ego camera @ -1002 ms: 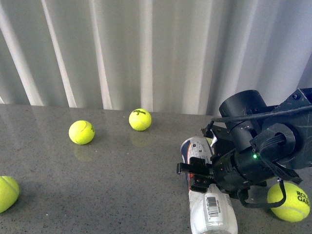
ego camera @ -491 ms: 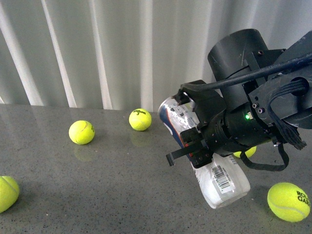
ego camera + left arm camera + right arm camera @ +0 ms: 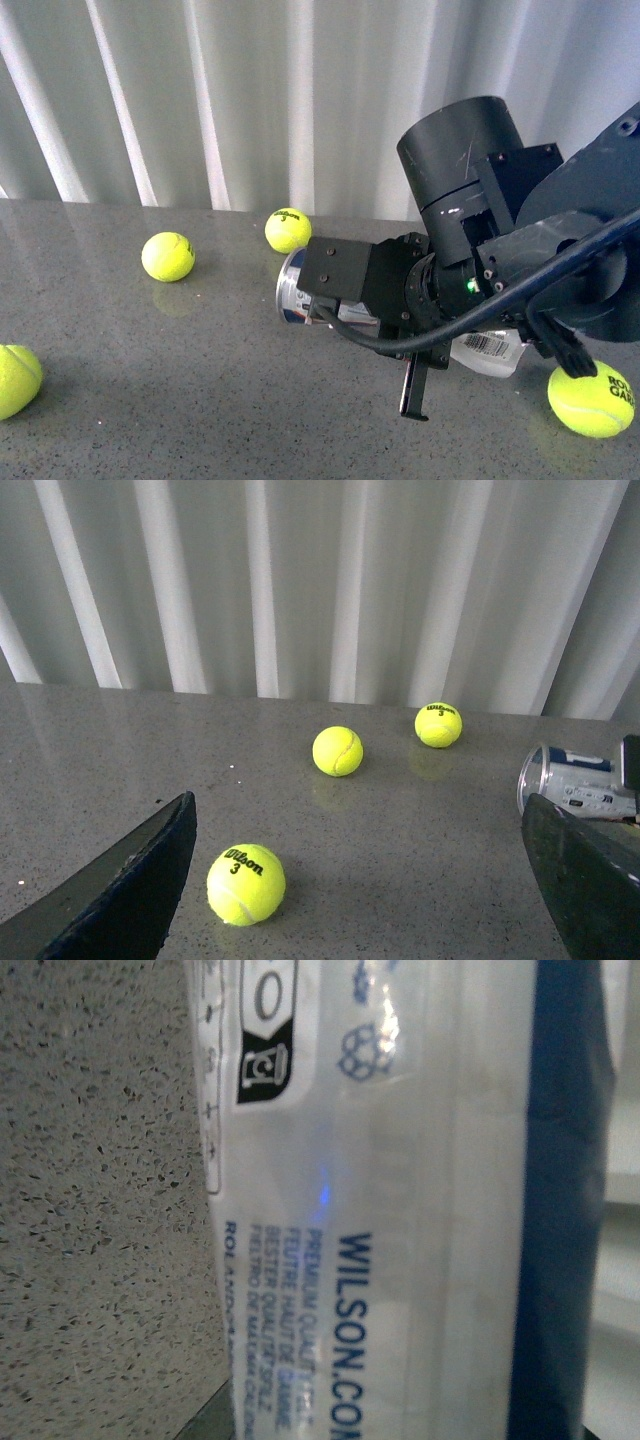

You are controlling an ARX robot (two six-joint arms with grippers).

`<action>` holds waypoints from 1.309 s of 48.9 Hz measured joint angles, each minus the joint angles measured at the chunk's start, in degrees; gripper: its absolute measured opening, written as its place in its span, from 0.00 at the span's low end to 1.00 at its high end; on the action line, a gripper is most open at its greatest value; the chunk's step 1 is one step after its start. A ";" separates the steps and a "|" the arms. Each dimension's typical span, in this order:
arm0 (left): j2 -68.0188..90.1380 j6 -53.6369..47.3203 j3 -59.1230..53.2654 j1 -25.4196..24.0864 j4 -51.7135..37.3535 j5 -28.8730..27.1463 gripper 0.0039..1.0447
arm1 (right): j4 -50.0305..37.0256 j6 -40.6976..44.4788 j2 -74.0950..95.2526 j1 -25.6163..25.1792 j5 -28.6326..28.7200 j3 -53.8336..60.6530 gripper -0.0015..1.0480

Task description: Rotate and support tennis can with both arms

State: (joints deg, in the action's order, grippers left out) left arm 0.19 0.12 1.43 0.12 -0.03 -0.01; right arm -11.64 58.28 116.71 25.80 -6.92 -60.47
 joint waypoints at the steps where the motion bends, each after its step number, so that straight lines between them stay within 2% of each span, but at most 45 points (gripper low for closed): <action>1: 0.00 0.00 0.00 0.00 0.00 0.00 0.94 | -0.83 2.21 1.03 0.00 -0.33 -0.17 0.25; 6: 0.00 0.00 0.00 0.00 0.00 0.00 0.94 | -3.74 7.41 4.72 -0.02 -0.59 -0.90 0.25; 16: 0.00 0.00 0.00 0.00 0.00 0.00 0.94 | -6.34 11.26 8.41 0.81 0.33 -2.40 0.25; 34: 0.00 0.00 0.00 0.00 0.00 0.00 0.94 | -8.26 11.34 12.02 5.38 3.61 -6.38 0.24; 53: 0.00 0.00 0.00 0.00 0.00 0.00 0.94 | -9.75 8.74 14.51 5.84 4.55 -6.51 0.24; 64: 0.00 0.00 0.00 0.00 0.00 0.00 0.94 | -8.94 8.37 14.53 6.23 4.44 -6.40 0.51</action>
State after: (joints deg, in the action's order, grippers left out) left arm 0.19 0.12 1.43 0.12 -0.03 -0.01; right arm -20.58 66.65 131.24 32.03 -2.48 -66.87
